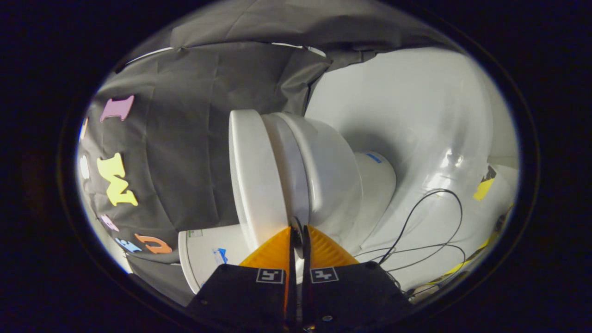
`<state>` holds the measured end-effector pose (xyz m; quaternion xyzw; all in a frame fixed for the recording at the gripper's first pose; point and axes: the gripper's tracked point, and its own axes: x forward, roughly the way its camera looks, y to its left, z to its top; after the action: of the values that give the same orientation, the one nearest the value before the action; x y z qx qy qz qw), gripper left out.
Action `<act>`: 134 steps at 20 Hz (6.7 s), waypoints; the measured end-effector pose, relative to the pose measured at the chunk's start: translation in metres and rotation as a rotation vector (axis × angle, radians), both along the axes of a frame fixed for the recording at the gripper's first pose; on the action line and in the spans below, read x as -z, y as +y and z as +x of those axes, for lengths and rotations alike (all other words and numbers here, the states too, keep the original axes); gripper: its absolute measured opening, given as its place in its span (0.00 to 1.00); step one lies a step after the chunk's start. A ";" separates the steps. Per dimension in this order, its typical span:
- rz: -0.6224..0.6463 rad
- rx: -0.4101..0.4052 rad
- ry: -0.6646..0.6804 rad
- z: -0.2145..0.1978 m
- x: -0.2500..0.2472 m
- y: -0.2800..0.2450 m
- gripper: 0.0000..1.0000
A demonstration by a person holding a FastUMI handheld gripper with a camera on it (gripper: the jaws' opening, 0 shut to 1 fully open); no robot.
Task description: Open the toilet lid.
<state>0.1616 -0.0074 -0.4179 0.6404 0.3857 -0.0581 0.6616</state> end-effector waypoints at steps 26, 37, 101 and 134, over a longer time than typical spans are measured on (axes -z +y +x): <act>-0.410 -0.162 -0.194 0.011 -0.127 0.035 0.04; -0.628 -0.223 -0.238 0.015 -0.177 0.069 0.04; -1.146 -0.665 -0.555 0.027 -0.284 0.349 0.07; -1.061 -0.730 -0.596 -0.011 -0.298 0.309 0.97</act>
<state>0.1508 0.3013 -0.1198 0.0502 0.2981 0.1650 0.9388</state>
